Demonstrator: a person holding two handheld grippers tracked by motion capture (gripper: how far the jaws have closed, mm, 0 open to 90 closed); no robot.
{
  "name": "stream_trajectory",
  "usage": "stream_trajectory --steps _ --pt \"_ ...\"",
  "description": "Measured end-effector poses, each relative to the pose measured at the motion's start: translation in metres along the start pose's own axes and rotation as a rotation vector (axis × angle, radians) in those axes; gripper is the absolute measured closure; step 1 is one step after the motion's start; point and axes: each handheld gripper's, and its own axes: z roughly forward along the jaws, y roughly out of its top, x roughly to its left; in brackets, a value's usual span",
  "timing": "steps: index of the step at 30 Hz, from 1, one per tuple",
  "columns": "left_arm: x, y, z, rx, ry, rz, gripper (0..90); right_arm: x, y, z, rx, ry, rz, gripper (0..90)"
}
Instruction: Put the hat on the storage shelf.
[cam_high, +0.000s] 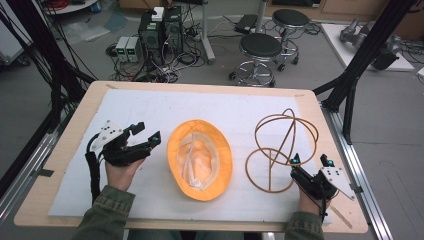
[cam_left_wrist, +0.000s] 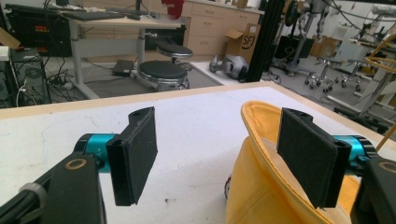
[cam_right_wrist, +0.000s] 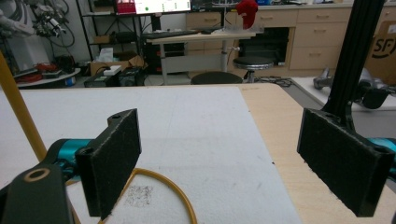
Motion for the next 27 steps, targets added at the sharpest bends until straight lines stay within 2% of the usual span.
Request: stream_trajectory --steps 4,15,19,21,23,27 --pt "-0.002 0.0 0.009 0.023 -0.018 -0.024 29.0 0.0 -0.001 0.001 0.007 0.002 0.0 12.5" --pt "-0.012 -0.004 0.027 0.086 -0.012 -0.002 29.3 0.0 -0.001 0.002 0.015 0.003 0.001 12.7" --pt "-0.016 -0.005 0.034 0.115 0.006 -0.006 30.3 0.0 -0.001 0.002 0.011 0.002 0.005 12.7" --pt "-0.021 -0.004 0.042 0.142 -0.014 -0.028 30.5 0.0 -0.001 0.002 0.019 -0.002 0.009 12.7" --pt "-0.023 -0.003 0.044 0.151 -0.019 -0.023 30.6 -0.001 -0.001 0.002 0.017 -0.005 0.008 12.7" --pt "-0.029 -0.004 0.053 0.189 -0.034 -0.038 31.3 -0.001 -0.001 0.002 0.01 -0.005 0.017 12.7"
